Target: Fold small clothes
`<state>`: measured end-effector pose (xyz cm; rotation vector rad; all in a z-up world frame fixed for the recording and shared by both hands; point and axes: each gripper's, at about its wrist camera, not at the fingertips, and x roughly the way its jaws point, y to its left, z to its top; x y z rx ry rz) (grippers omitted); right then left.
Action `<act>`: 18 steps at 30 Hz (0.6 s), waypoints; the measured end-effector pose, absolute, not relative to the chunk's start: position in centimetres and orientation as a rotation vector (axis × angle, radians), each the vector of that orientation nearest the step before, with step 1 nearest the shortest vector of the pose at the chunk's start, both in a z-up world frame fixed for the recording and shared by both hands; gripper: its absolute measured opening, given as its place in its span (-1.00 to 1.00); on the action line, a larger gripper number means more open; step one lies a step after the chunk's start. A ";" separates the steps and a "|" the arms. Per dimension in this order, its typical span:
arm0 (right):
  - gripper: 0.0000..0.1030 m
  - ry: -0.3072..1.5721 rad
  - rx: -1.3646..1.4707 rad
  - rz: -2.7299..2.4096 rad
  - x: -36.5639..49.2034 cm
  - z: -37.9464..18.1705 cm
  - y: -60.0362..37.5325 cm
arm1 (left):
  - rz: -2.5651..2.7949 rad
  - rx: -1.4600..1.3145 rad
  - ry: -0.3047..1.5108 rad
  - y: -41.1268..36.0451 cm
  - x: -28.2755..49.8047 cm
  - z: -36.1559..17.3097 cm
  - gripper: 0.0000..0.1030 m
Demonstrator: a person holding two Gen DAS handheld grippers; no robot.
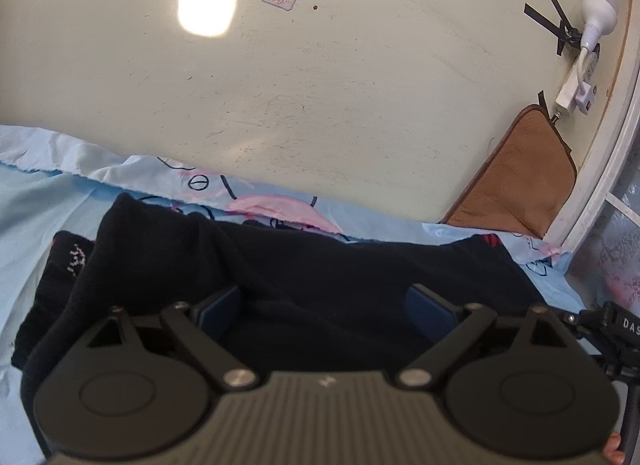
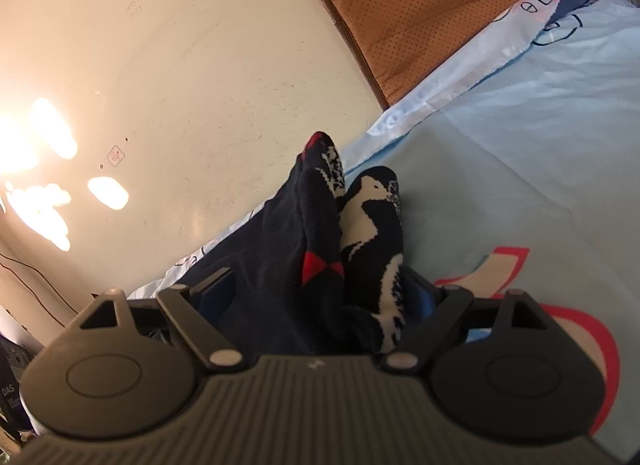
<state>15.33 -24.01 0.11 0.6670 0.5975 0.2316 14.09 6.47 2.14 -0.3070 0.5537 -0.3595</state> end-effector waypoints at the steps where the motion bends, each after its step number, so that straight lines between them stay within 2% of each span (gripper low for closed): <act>1: 0.72 0.597 0.666 0.231 15.3 0.1 -24.0 | -0.367 -0.311 0.552 6.6 14.1 2.1 0.86; 5: 0.73 0.596 0.666 0.232 15.3 0.1 -24.0 | -0.379 -0.292 0.547 6.3 13.9 2.2 1.00; 18: 0.73 0.594 0.668 0.231 15.3 0.2 -24.1 | -0.368 -0.266 0.556 6.1 13.7 2.3 1.00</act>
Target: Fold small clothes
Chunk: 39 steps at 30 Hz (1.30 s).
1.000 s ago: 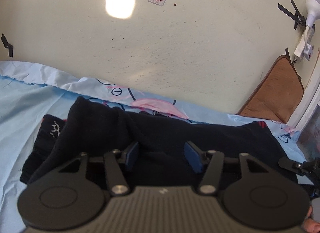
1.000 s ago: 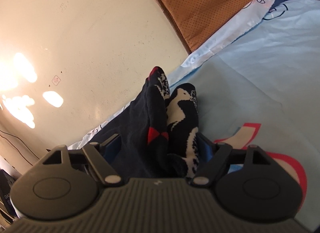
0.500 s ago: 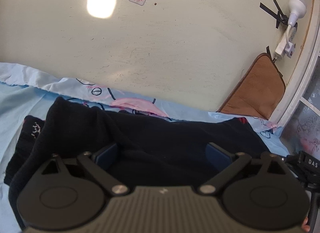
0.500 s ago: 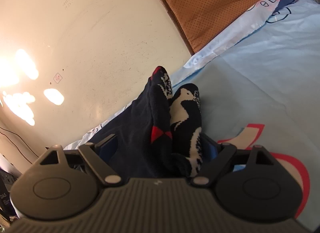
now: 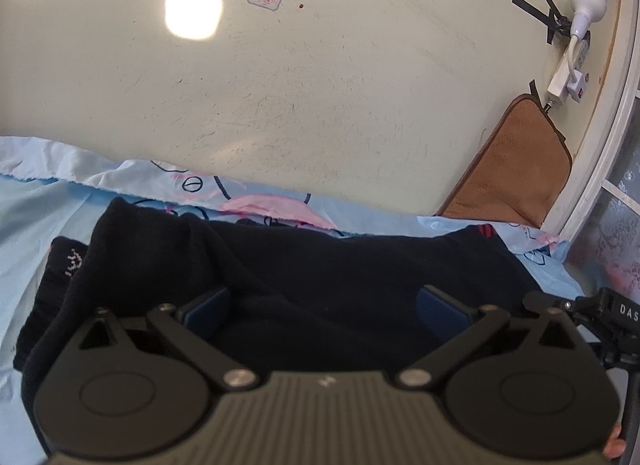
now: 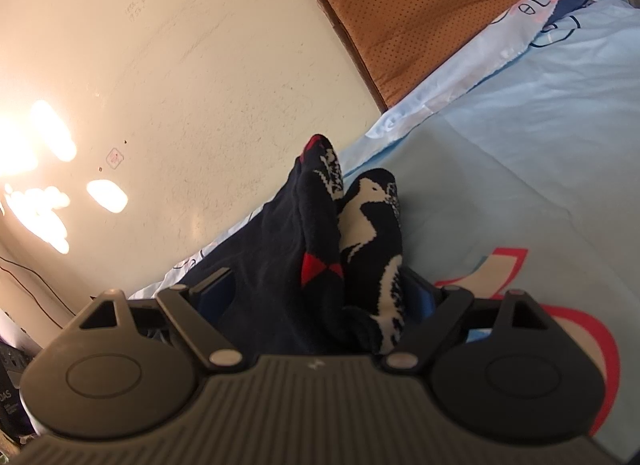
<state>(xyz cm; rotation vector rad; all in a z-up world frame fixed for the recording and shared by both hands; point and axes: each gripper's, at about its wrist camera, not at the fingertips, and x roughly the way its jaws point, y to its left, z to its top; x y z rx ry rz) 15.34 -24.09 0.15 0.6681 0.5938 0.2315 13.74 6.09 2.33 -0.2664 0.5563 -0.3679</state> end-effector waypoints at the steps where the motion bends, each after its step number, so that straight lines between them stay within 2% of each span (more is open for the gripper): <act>1: 0.73 0.594 0.668 0.231 15.4 0.2 -24.1 | -0.367 -0.266 0.556 6.1 13.7 2.3 1.00; 39: 0.73 0.603 0.655 0.229 15.4 0.2 -24.0 | -0.383 -0.306 0.549 6.7 13.5 2.4 1.00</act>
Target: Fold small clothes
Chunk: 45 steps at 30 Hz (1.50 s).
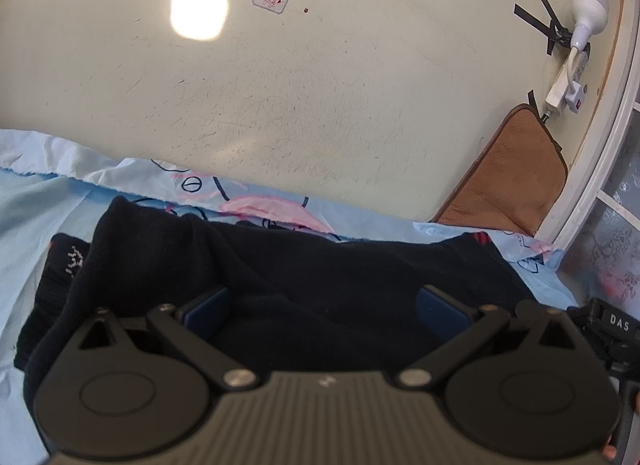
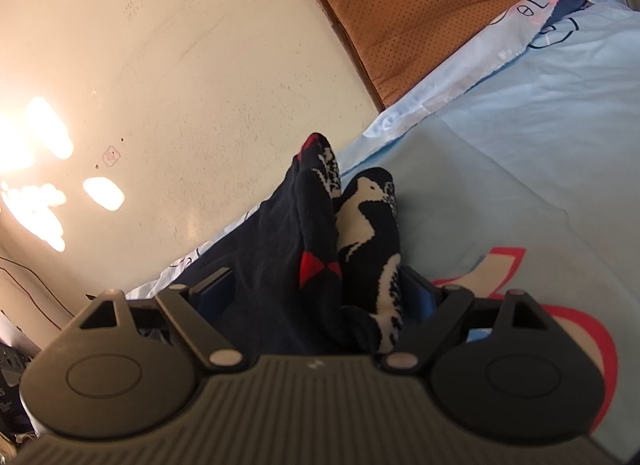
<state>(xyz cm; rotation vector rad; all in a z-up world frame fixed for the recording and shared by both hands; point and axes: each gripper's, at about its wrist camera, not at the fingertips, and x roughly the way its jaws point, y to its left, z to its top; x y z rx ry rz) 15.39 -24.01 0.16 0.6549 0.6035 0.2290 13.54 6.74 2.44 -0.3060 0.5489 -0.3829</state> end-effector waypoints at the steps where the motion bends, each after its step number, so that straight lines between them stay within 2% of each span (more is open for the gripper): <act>1: 0.73 0.609 0.653 0.229 15.3 0.2 -24.0 | -0.386 -0.316 0.548 6.9 13.5 2.5 1.00; 6: 0.73 0.624 0.635 0.226 14.3 0.5 -23.4 | -0.409 -0.404 0.540 7.9 13.7 2.7 1.00; 7: 0.67 0.629 0.600 0.224 14.3 0.7 -23.0 | -0.411 -0.421 0.539 8.1 13.7 2.8 1.00; 8: 0.54 0.637 0.551 0.209 14.4 0.9 -22.3 | -0.413 -0.434 0.538 8.2 13.7 2.8 1.00; 9: 0.16 0.648 0.504 0.187 14.6 1.0 -21.7 | -0.414 -0.448 0.535 8.4 13.7 2.9 1.00; 10: -0.06 0.653 0.474 0.166 14.6 1.1 -21.4 | -0.416 -0.462 0.530 8.6 13.7 3.0 1.00; 12: -0.32 0.661 0.503 0.190 14.6 1.4 -21.4 | -0.418 -0.497 0.513 9.2 13.5 3.3 1.00; 13: -0.37 0.657 0.505 0.191 14.6 1.8 -21.3 | -0.417 -0.519 0.502 9.5 13.4 3.5 1.00; 20: -0.41 0.488 0.317 0.314 13.0 7.3 -16.1 | -0.472 -0.751 0.449 13.3 13.0 4.5 1.00; 24: -0.41 0.429 0.125 0.401 12.5 8.4 -10.7 | -0.539 -0.812 0.405 14.6 12.5 5.6 1.00; 30: -0.42 0.439 0.010 0.523 13.3 7.9 -4.2 | -0.502 -0.774 0.381 16.0 12.0 6.7 1.00; 36: -0.41 0.442 -0.082 0.584 13.5 7.2 0.6 | -0.346 -0.863 0.336 21.2 11.8 6.6 1.00; 39: -0.39 0.457 -0.230 0.628 13.0 5.7 3.9 | -0.318 -0.911 0.328 22.5 12.0 6.2 1.00; 42: -0.35 0.381 -0.402 0.652 11.6 3.8 6.0 | -0.327 -0.900 0.334 22.3 12.3 6.1 1.00; 45: -0.29 0.356 -0.438 0.651 11.4 3.7 6.2 | -0.372 -0.859 0.346 21.3 12.6 6.2 1.00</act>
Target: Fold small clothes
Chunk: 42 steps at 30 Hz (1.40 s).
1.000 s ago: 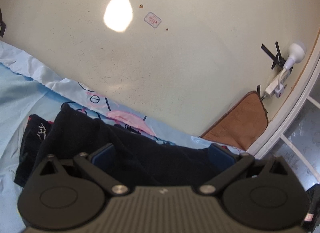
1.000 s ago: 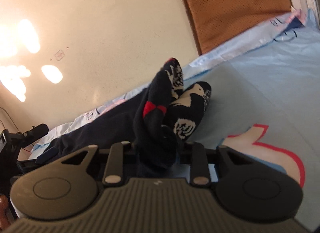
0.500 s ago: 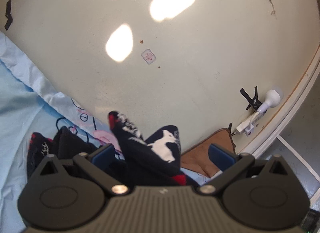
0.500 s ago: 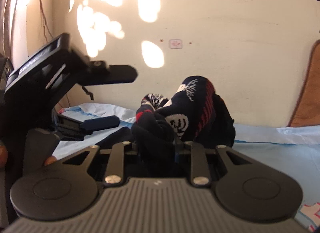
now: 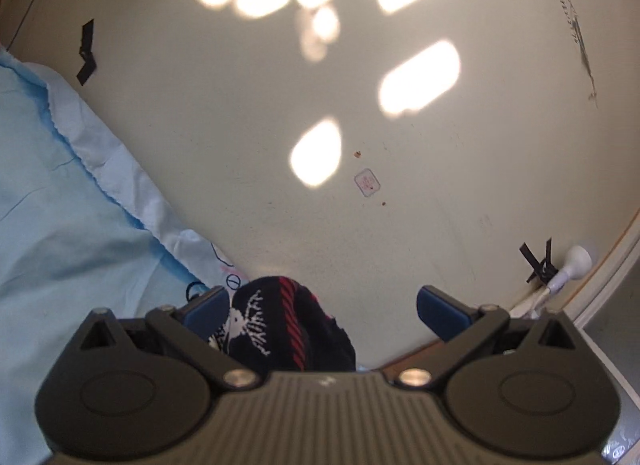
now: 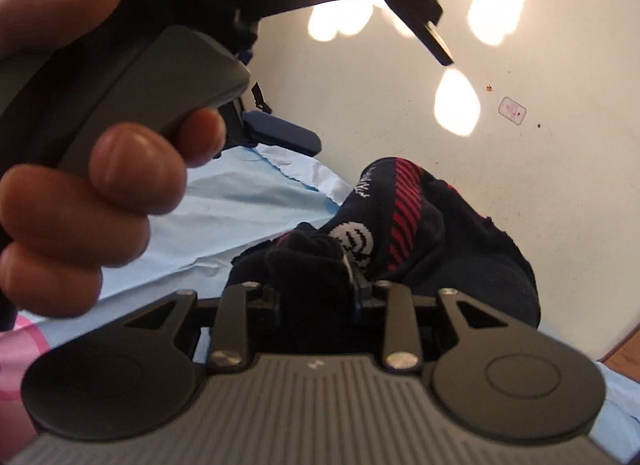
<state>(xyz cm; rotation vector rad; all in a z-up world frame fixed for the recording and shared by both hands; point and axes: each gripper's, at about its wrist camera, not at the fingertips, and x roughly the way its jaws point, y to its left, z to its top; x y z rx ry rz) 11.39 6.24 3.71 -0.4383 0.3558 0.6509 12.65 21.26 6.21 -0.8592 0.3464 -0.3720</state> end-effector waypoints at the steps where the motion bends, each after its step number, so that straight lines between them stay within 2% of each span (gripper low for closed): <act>1: -0.19 0.359 -0.422 0.663 11.5 3.9 5.8 | -0.394 -0.845 0.354 20.8 12.7 6.2 1.00; 6: 0.14 0.334 -0.422 0.746 11.0 5.0 3.6 | -0.454 -0.822 0.376 19.6 13.0 6.0 1.00; 7: 0.27 0.339 -0.413 0.763 10.6 5.2 2.9 | -0.453 -0.821 0.374 19.6 13.0 6.0 1.00; 9: 0.37 0.339 -0.366 0.789 9.6 5.9 1.1 | -0.456 -0.826 0.366 19.6 12.8 6.1 1.00; 11: 0.37 0.336 -0.312 0.795 8.3 6.6 -0.9 | -0.457 -0.820 0.352 19.5 12.4 6.4 1.00; 14: 0.31 0.323 -0.185 0.750 7.8 8.0 -4.4 | -0.496 -0.795 0.301 18.9 11.4 7.6 1.00; 19: -0.54 0.392 0.005 0.586 11.4 9.0 -8.0 | -0.622 -0.695 0.280 15.9 10.4 8.7 1.00; 20: -0.59 0.427 0.031 0.565 12.3 8.8 -8.2 | -0.619 -0.663 0.302 15.2 10.5 8.5 1.00; 24: -0.61 0.554 0.111 0.584 14.4 6.5 -7.6 | -0.449 -0.485 0.440 12.8 11.8 7.4 1.00; 28: -0.58 0.578 0.172 0.588 14.3 4.5 -7.4 | -0.297 -0.329 0.513 11.5 12.8 6.0 0.99; 36: -0.58 0.544 0.194 0.590 13.5 4.4 -8.0 | -0.185 -0.045 0.502 7.6 12.5 4.5 0.99; 42: -0.58 0.493 0.244 0.592 13.1 3.7 -8.7 | -0.175 -0.026 0.497 7.3 12.6 4.4 0.99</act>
